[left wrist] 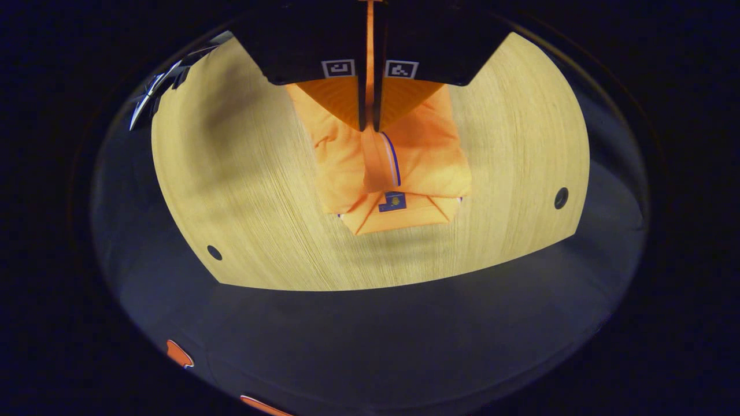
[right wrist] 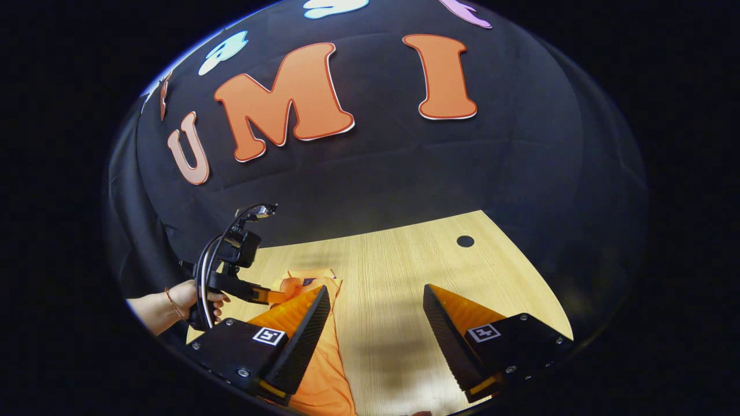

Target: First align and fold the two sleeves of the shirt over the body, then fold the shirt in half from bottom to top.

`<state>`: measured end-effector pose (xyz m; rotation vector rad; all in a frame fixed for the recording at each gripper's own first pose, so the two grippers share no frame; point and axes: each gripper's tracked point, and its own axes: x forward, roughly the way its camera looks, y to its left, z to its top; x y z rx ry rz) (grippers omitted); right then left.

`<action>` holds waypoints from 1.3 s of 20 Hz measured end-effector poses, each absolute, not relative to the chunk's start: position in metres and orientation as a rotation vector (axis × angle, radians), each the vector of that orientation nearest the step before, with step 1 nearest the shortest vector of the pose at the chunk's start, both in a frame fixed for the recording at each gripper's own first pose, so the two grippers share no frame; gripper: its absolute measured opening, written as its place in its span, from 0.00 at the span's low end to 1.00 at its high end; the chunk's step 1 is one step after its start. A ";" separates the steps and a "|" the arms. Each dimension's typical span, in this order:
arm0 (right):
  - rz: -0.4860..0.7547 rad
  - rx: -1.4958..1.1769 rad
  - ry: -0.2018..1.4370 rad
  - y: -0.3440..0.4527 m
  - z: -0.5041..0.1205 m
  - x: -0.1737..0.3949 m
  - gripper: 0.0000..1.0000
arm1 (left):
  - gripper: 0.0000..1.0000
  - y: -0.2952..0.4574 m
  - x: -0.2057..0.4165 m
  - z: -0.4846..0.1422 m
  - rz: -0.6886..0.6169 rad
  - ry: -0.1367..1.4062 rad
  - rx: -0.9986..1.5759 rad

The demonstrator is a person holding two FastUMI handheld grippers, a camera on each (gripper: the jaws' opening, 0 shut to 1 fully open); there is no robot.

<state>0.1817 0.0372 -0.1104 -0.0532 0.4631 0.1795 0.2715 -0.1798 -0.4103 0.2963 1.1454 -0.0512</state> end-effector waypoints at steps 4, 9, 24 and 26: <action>0.164 -0.066 0.475 0.035 -0.112 0.182 0.99 | 0.09 -0.194 0.275 -0.426 -0.073 1.153 0.263; 0.150 -0.066 0.492 0.034 -0.114 0.180 0.99 | 0.91 -0.215 0.270 -0.427 -0.153 1.150 0.225; 0.247 -0.112 0.534 0.057 -0.122 0.173 0.99 | 0.99 -0.150 0.247 -0.352 -0.067 0.986 0.228; 0.265 -0.131 0.556 0.060 -0.126 0.171 0.99 | 0.99 -0.129 0.240 -0.348 -0.040 0.959 0.205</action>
